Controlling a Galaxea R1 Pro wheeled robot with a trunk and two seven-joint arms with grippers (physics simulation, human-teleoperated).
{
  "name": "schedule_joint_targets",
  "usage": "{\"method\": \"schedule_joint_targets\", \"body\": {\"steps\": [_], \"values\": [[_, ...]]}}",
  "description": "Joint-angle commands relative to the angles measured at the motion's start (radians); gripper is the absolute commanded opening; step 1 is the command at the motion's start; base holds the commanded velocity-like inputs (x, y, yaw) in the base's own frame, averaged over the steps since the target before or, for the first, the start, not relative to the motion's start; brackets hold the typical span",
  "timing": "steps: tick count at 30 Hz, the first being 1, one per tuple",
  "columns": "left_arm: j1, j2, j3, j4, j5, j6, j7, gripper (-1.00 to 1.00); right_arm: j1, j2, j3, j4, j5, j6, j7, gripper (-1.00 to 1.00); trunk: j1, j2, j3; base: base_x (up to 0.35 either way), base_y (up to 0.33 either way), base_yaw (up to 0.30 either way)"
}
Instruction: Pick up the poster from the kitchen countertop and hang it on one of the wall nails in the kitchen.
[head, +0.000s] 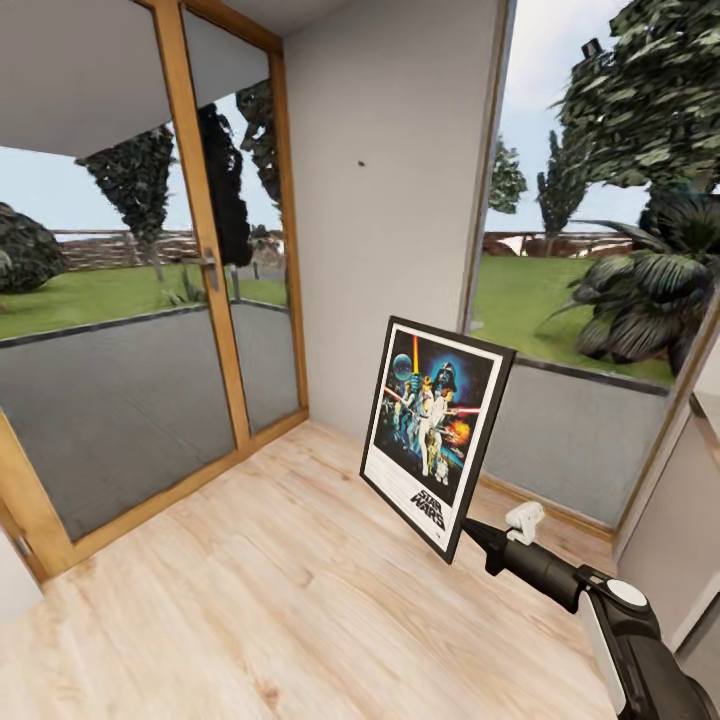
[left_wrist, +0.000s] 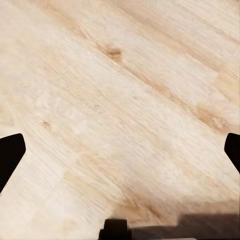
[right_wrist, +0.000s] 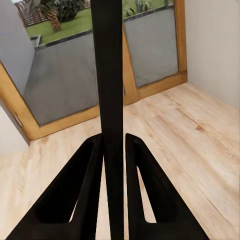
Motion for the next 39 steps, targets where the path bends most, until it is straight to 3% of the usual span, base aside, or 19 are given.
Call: {"method": "schedule_joint_targets", "body": {"steps": [1, 18, 39], "values": [[0.000, 0.000, 0.001, -0.001, -0.001, -0.002, 0.000, 1.00, -0.001, 0.000, -0.002, -0.001, -0.004, 0.011, 0.007, -1.00, 0.000, 0.000, -0.001, 0.233, 0.279, -0.116], [0.000, 0.005, 0.001, -0.001, 0.000, -0.002, 0.000, 1.00, -0.001, 0.001, -0.002, -0.001, -0.004, 0.011, 0.007, -1.00, 0.000, 0.000, 0.006, 0.214, 0.296, -0.258], [0.000, 0.009, 0.001, -0.001, -0.001, -0.002, 0.000, 1.00, -0.001, 0.002, 0.000, 0.000, -0.004, 0.009, 0.001, -1.00, 0.000, 0.000, 0.006, 0.209, 0.301, -0.014]]}}
